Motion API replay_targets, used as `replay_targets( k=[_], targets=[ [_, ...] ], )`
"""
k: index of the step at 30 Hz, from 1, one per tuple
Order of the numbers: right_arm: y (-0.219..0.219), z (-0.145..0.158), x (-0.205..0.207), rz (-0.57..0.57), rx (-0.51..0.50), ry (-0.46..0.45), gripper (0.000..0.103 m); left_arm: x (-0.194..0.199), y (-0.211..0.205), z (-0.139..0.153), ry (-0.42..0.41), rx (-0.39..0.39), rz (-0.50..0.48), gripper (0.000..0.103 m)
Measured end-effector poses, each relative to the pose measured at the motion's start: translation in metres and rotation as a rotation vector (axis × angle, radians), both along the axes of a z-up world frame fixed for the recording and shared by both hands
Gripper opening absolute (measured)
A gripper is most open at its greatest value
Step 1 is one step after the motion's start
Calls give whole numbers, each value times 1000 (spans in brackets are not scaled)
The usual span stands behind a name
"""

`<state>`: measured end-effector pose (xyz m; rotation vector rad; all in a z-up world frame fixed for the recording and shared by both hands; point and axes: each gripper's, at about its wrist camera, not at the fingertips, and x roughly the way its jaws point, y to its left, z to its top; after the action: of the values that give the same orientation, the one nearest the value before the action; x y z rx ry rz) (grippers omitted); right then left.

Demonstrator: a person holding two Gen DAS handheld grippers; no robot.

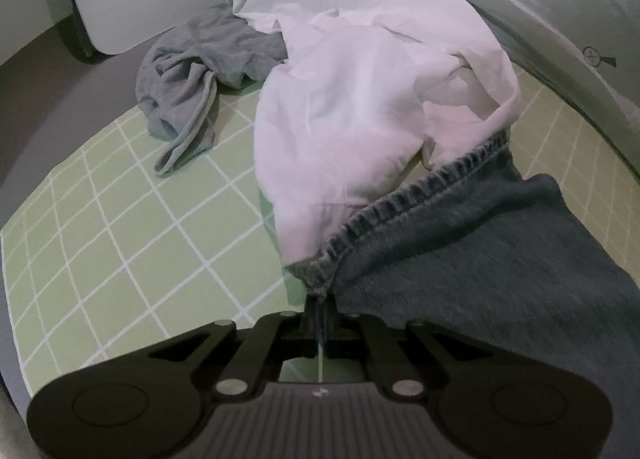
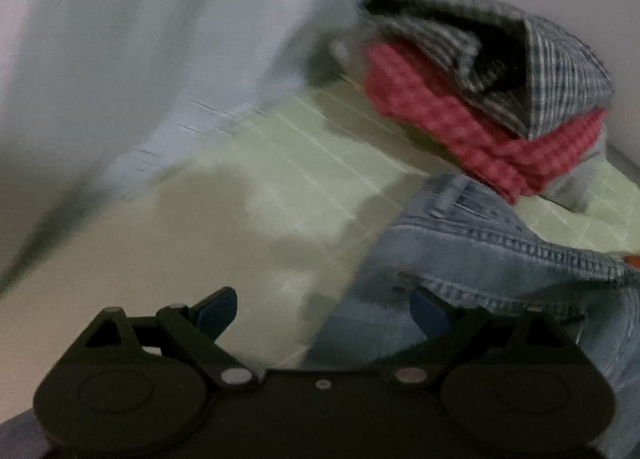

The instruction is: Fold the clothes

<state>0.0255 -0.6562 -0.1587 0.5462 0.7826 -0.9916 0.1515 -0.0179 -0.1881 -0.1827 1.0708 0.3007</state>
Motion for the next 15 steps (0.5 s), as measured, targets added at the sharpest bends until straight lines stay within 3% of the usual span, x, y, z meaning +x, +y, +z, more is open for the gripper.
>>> replay_targets(
  k=[4,6,7,8,11,15],
  targets=[
    [-14,-22,9,-76,19,132,94,3,-1,-1,7,12,15,3],
    [-18,-28,6,-103,29,128,92,5,-2,-1,10,19,23,3],
    [-19,-27,3,-124,22,114,86,6,-2,-2,12,22,27,3],
    [-20,-25,1,-145,9,110,63,8,0,-1,11,24,33,3],
    [-24,-17,-3,-171,-9,47,23,13,9,-1,9,32,51,3],
    [-38,3,10,-115,-40,-45,13,21,21,0,6,42,75,3]
  ],
)
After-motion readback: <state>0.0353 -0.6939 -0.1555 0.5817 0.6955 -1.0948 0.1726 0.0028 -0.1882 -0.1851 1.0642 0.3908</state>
